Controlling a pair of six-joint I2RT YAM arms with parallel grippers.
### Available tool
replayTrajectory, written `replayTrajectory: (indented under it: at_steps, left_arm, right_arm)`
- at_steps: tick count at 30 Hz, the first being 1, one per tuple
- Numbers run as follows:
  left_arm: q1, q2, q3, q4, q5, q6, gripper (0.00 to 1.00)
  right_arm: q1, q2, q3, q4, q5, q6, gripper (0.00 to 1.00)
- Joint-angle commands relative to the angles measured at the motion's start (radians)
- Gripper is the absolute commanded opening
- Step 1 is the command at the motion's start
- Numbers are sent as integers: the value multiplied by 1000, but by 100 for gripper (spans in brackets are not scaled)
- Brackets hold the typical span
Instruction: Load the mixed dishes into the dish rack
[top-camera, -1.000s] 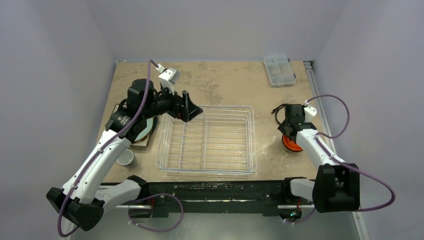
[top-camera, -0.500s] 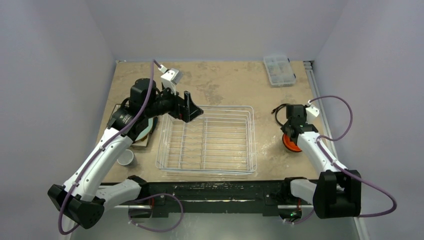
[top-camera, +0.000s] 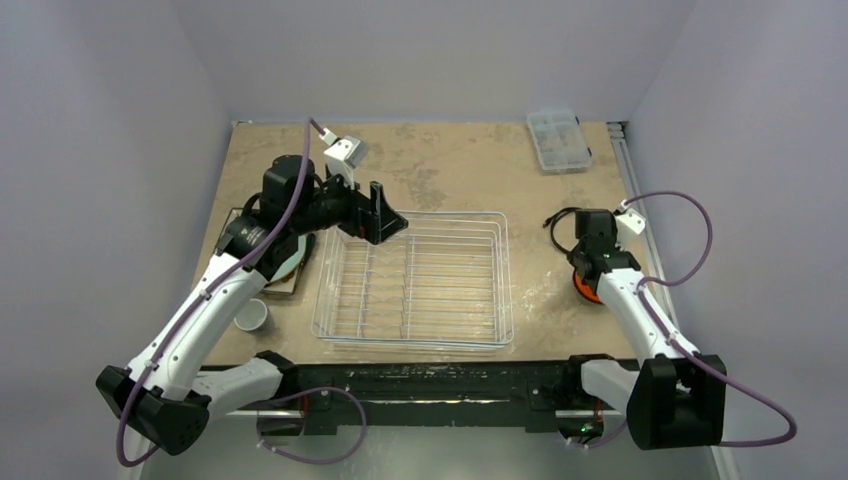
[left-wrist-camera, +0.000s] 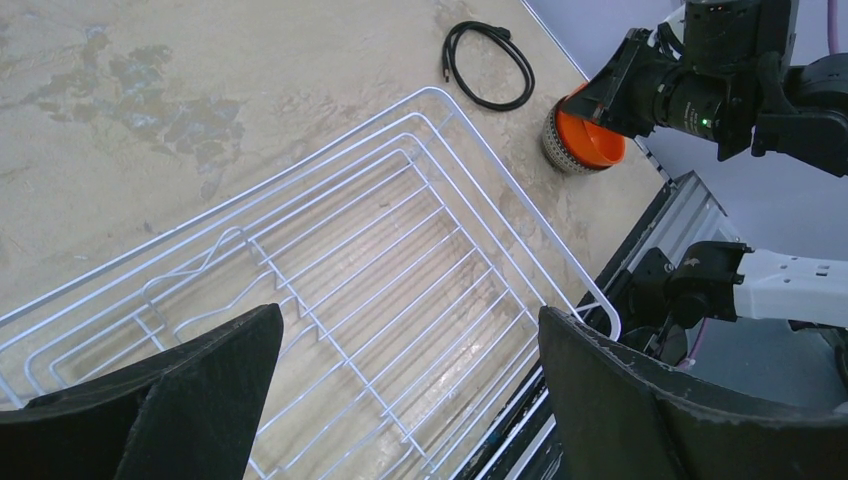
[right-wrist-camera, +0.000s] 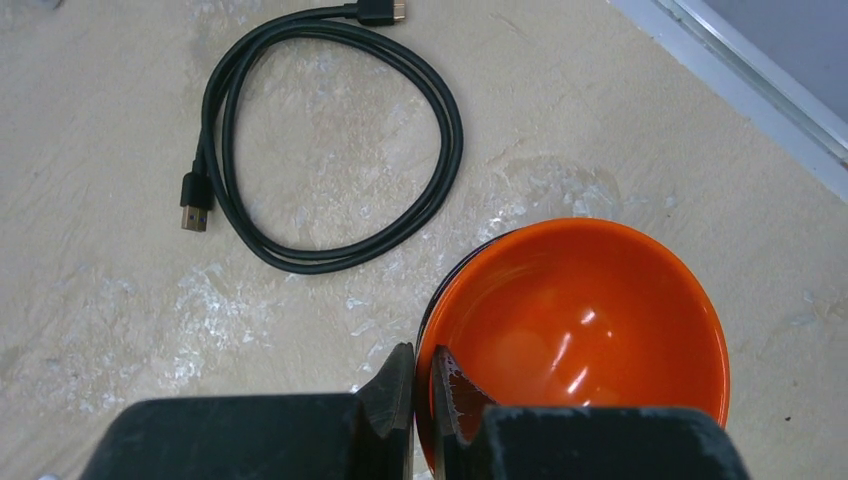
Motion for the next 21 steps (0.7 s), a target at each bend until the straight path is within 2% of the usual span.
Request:
replayTrajectory:
  at_steps: [1, 6, 9, 12, 15, 18, 21]
  left_arm:
    - [-8, 7, 40, 19, 2, 16, 98]
    - [-10, 17, 43, 16, 6, 15, 98]
    - [-11, 24, 43, 15, 9, 13, 97]
    - [-12, 30, 45, 15, 16, 10, 98]
    - [-11, 36, 44, 15, 19, 7, 97]
    - [-13, 40, 46, 17, 24, 4, 97]
    - [-12, 42, 43, 22, 32, 1, 97]
  right_arm:
    - [-3, -51, 63, -32, 77, -34, 0]
    - [-2, -99, 109, -62, 32, -74, 0]
    - [0, -126, 154, -61, -76, -132, 0]
    - [6, -188, 171, 20, -364, -243, 0]
    - [11, -268, 173, 147, -647, -245, 0]
    - [14, -290, 181, 342, -960, -121, 0]
    - [64, -287, 122, 668, -1127, 144, 0]
